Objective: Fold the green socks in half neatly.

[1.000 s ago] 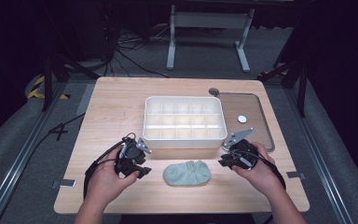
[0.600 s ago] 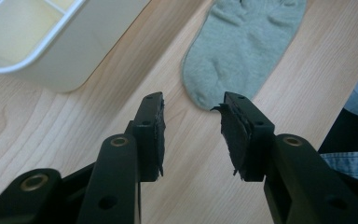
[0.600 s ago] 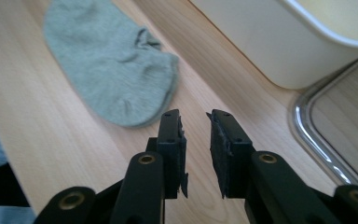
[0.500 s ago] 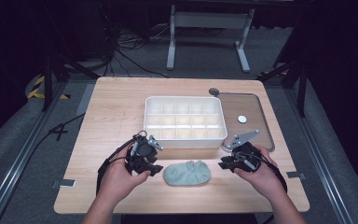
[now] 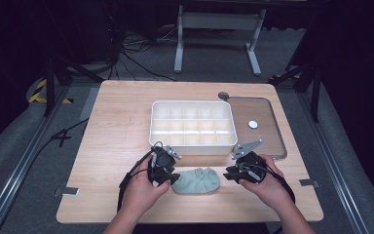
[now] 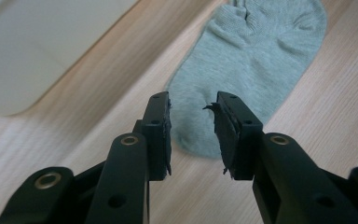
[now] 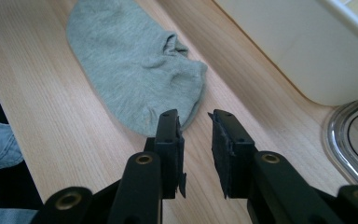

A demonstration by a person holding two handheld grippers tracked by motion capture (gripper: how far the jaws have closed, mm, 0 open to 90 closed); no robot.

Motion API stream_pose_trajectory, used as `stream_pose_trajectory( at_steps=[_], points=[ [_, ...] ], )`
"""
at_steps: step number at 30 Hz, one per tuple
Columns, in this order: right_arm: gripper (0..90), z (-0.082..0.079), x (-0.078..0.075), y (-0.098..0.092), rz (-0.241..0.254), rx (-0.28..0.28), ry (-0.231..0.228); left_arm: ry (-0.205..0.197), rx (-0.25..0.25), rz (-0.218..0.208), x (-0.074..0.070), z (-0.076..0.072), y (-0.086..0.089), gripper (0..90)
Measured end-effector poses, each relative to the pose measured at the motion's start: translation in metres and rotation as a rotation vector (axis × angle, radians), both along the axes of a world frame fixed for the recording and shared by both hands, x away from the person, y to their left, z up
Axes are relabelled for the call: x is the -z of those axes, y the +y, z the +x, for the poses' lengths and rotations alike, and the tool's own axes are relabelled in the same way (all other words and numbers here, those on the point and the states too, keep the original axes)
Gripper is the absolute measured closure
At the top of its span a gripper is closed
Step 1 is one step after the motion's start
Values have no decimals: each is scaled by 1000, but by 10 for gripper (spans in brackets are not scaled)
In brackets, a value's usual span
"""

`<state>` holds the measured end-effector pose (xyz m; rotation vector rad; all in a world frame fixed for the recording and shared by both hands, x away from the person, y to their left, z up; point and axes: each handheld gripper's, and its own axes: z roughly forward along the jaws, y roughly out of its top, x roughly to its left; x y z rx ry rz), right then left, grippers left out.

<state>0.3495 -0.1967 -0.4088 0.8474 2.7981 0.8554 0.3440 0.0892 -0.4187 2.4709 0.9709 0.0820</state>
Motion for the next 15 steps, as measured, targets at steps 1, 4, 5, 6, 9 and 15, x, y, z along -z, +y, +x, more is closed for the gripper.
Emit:
stream_pose_trajectory(
  at_steps=[1, 4, 5, 6, 9, 15],
  points=[
    [722, 0, 1, 1, -6, -7, 0, 10, -17, -7, 3, 0, 0, 663],
    [718, -1, 3, 4, -12, -10, 1, 16, -36, -31, 8, 1, 2, 667],
    [716, -1, 3, 5, -16, -12, 0, 23, -37, -39, 10, 1, 2, 666],
    [714, -1, 4, 5, -16, -17, 4, 35, -43, -45, 12, 1, 1, 663],
    [705, -2, 6, 7, -23, -16, 5, 43, -44, -33, 15, 1, 0, 649],
    [702, -2, 8, 9, -29, -21, 12, 94, -67, -34, 24, 4, 0, 639]
  ],
)
